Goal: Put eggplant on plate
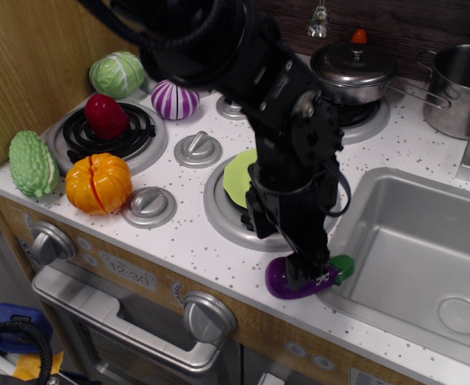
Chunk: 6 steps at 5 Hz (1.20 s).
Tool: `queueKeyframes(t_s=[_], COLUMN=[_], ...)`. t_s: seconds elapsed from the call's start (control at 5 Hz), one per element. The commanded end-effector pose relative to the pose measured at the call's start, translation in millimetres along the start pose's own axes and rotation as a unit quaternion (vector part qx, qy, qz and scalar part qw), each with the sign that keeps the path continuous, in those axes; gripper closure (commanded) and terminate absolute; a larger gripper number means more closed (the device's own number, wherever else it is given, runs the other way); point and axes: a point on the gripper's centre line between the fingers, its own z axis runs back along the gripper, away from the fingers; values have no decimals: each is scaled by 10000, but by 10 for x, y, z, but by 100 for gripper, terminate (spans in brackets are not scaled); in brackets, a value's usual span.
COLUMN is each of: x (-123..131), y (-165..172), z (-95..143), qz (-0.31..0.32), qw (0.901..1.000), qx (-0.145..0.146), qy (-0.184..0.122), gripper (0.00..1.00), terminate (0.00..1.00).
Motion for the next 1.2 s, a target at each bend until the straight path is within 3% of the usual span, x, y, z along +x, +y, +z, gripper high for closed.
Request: queueKeyframes(t_s=[0.0, 0.4, 0.8, 1.0], x=[-54, -105, -87, -75], y=[17, -35, -24, -5], z=[-99, -268, -314, -233], qz=[94, 85, 198, 170], qw=[9996, 9986, 9983, 9990], qx=[52, 57, -48, -131], qy=[-267, -518, -551, -401], gripper=[0, 0, 0, 100], terminate=[0, 0, 0, 0])
